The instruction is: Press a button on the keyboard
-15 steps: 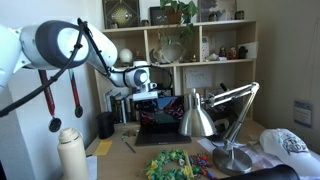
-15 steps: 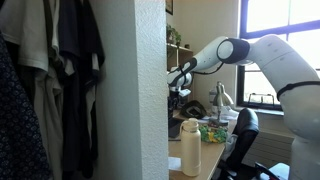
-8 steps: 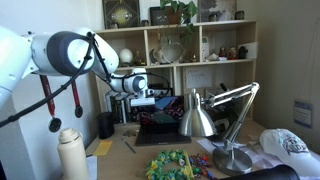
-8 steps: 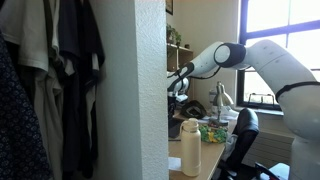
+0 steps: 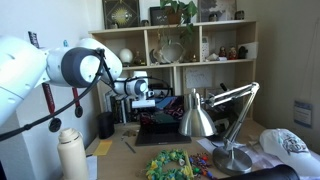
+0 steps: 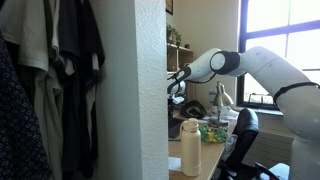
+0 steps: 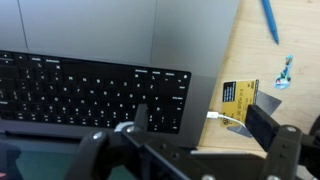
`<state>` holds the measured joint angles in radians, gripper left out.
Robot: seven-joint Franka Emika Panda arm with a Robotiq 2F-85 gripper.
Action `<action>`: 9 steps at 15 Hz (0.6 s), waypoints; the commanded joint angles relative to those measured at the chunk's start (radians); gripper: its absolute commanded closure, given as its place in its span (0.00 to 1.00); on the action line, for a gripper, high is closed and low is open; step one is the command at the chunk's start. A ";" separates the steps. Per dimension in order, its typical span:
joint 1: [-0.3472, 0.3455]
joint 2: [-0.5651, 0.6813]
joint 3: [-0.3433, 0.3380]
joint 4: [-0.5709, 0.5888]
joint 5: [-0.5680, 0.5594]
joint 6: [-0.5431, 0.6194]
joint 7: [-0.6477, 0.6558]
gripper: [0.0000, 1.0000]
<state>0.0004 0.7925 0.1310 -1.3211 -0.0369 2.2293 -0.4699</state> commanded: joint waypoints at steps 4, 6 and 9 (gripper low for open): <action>-0.001 0.177 0.029 0.266 0.002 -0.065 -0.076 0.00; 0.000 0.227 0.037 0.338 0.004 -0.087 -0.096 0.00; 0.004 0.290 0.045 0.431 0.011 -0.131 -0.116 0.29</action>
<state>0.0008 1.0048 0.1629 -1.0267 -0.0358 2.1697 -0.5490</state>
